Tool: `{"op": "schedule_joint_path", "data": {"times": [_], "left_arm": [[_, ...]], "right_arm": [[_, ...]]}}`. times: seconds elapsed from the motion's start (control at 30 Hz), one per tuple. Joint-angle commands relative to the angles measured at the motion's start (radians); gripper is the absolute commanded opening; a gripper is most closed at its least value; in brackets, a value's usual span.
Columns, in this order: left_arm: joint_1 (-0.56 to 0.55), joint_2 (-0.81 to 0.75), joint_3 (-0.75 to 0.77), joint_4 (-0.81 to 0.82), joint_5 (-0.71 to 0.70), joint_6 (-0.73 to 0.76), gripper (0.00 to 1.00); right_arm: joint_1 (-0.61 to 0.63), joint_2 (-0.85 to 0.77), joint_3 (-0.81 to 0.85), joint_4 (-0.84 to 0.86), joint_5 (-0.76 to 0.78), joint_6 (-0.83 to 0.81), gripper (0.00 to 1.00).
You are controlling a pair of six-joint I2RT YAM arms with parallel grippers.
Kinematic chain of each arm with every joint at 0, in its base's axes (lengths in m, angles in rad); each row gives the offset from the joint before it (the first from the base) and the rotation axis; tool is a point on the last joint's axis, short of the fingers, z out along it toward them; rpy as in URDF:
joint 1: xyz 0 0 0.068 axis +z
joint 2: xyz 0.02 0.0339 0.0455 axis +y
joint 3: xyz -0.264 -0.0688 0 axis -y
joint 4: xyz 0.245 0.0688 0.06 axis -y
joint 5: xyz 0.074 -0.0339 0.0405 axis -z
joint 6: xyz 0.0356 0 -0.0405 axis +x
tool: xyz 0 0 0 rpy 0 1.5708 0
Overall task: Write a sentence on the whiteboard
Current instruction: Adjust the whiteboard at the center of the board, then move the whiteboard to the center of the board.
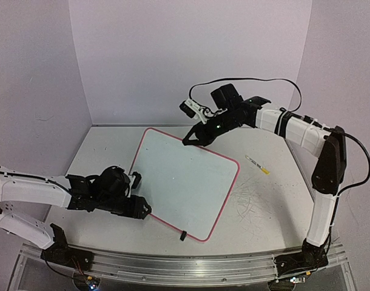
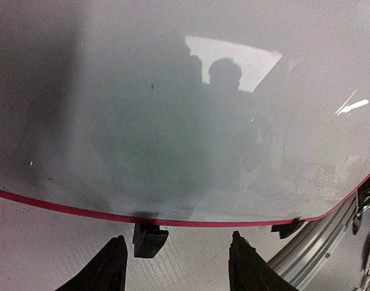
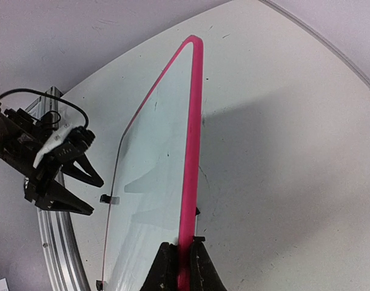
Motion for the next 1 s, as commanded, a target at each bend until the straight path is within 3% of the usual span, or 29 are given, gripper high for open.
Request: {"op": "schedule_joint_path", "data": {"times": [0.0, 0.3, 0.6, 0.8, 0.97], "left_arm": [[-0.036, 0.065, 0.055, -0.127, -0.120, -0.012, 0.58], [-0.040, 0.192, 0.154, -0.131, -0.150, 0.084, 0.58], [-0.042, 0.311, 0.235, -0.132, -0.148, 0.148, 0.29], [-0.047, 0.365, 0.242, -0.127, -0.184, 0.140, 0.16], [-0.055, 0.400, 0.239, -0.086, -0.271, 0.077, 0.07]], "right_arm": [[-0.013, 0.022, -0.026, -0.100, 0.123, -0.072, 0.08], [-0.013, 0.024, -0.034, -0.100, 0.107, -0.082, 0.08], [-0.013, -0.005, -0.036, -0.100, 0.120, -0.076, 0.11], [-0.013, -0.026, -0.025, -0.092, 0.137, -0.034, 0.29], [-0.016, -0.070, 0.012, -0.074, 0.352, 0.133, 0.54]]}}
